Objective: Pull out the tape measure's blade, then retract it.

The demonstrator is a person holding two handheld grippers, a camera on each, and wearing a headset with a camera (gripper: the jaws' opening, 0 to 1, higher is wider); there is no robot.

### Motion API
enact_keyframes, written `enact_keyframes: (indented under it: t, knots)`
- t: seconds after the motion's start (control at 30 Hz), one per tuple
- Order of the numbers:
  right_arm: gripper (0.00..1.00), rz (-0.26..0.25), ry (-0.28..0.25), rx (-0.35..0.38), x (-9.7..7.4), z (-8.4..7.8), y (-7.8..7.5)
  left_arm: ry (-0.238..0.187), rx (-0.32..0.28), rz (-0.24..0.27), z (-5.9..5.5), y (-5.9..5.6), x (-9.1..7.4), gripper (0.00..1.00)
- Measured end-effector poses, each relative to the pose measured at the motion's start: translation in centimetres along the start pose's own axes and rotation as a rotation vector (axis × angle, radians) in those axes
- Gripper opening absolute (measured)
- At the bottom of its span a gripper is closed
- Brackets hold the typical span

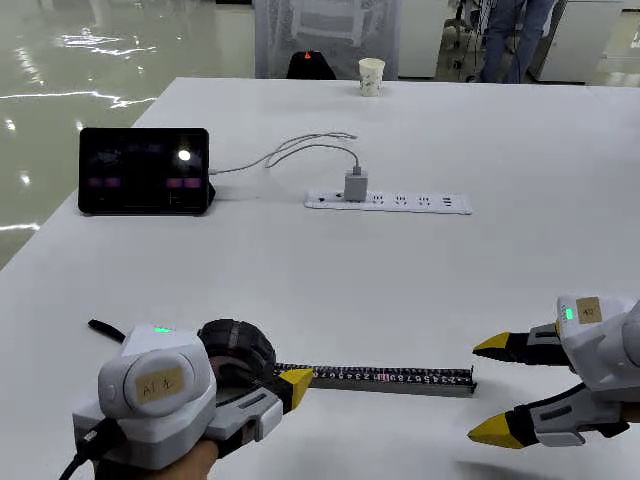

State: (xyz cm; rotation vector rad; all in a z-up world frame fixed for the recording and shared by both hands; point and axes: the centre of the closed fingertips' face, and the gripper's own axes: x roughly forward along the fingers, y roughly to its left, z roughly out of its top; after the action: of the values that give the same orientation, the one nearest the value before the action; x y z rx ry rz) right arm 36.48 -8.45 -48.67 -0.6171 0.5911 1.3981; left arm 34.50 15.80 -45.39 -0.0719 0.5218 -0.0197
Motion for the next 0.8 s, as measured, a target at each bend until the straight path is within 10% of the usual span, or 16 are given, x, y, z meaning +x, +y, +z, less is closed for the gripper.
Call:
enact_keyframes:
  t: [0.8]
  knots:
    - [0.24,0.044,0.081,-0.050,1.6,-1.6,-2.0,0.030,-0.082,0.054,0.0,1.2,2.3,0.77]
